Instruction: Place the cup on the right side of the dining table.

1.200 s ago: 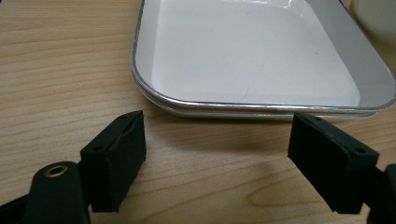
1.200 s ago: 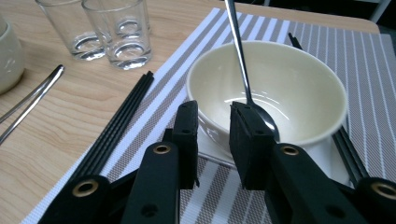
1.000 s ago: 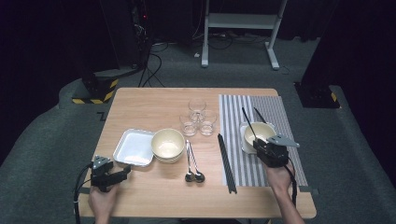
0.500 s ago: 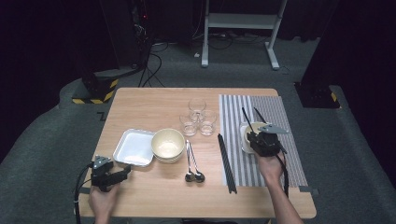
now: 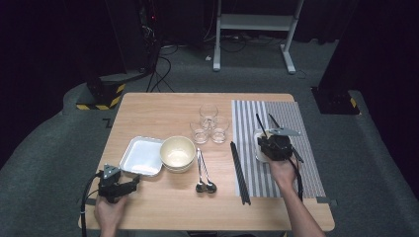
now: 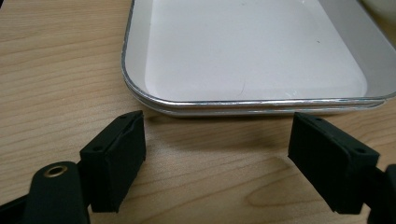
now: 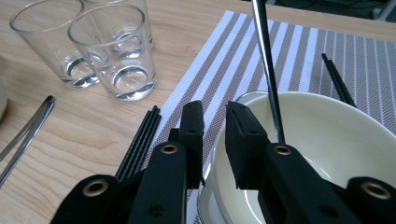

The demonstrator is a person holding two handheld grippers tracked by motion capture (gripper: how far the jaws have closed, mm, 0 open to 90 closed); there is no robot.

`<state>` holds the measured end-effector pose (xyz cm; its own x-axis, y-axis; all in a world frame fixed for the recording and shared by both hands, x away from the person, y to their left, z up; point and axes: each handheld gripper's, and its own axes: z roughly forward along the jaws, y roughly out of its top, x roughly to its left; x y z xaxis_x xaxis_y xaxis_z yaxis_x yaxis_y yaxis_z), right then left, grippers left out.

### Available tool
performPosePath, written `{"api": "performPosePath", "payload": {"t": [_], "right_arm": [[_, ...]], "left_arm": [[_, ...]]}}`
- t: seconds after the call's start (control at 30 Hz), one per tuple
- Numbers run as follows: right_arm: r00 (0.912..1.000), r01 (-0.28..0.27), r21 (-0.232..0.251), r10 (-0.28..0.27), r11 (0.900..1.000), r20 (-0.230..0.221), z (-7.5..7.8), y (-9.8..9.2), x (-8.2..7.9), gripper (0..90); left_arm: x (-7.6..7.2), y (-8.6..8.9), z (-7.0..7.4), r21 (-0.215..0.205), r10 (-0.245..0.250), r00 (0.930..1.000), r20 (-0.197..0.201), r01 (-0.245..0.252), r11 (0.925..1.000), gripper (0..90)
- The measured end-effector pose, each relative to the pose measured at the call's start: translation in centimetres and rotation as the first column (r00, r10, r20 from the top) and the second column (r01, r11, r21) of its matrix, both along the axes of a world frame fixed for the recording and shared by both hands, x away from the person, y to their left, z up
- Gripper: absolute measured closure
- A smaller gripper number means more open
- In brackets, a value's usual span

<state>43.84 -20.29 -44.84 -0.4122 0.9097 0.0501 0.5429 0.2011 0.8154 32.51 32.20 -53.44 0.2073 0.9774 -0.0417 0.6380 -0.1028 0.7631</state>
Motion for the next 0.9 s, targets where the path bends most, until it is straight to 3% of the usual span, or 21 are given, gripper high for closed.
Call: {"api": "performPosePath", "payload": {"t": [0.13,0.3,0.37,0.47,0.57,0.77,0.9], "right_arm": [[0.9995,0.027,0.014,-0.028,1.000,0.017,0.9,-0.1,1.1,78.5],[0.9983,0.058,0.001,-0.058,0.998,0.009,1.9,-0.2,1.7,79.1],[0.9979,0.064,-0.058,-0.064,0.996,0.002,2.6,-0.3,2.3,79.1],[0.9976,0.069,-0.087,-0.069,0.994,0.003,2.7,-0.4,2.8,79.5],[0.9971,0.065,-0.133,-0.070,0.989,-0.029,2.3,-0.6,3.6,80.5],[0.9974,0.054,-0.136,-0.059,0.989,-0.040,2.4,-1.0,5.0,89.4],[0.9966,0.065,-0.154,-0.072,0.986,-0.040,2.9,-1.1,6.0,89.6]], "left_arm": [[0.0,-0.2,0.0,0.016,0.002,1.0000,-0.001,-0.002,0.9999,19.1],[0.0,0.2,0.0,-0.011,0.007,1.0000,-0.001,-0.007,0.9999,19.9],[0.1,0.3,0.0,-0.035,0.017,0.9999,0.002,-0.017,0.9993,20.0],[0.2,0.3,0.0,-0.027,0.018,0.9998,0.001,-0.018,0.9995,20.1],[0.1,0.3,0.0,-0.026,0.019,0.9998,0.001,-0.019,0.9995,20.1],[0.0,0.4,0.0,-0.036,0.021,0.9998,0.003,-0.021,0.9991,20.2],[0.0,0.4,0.0,-0.041,0.018,0.9998,0.002,-0.018,0.9990,19.5]]}}
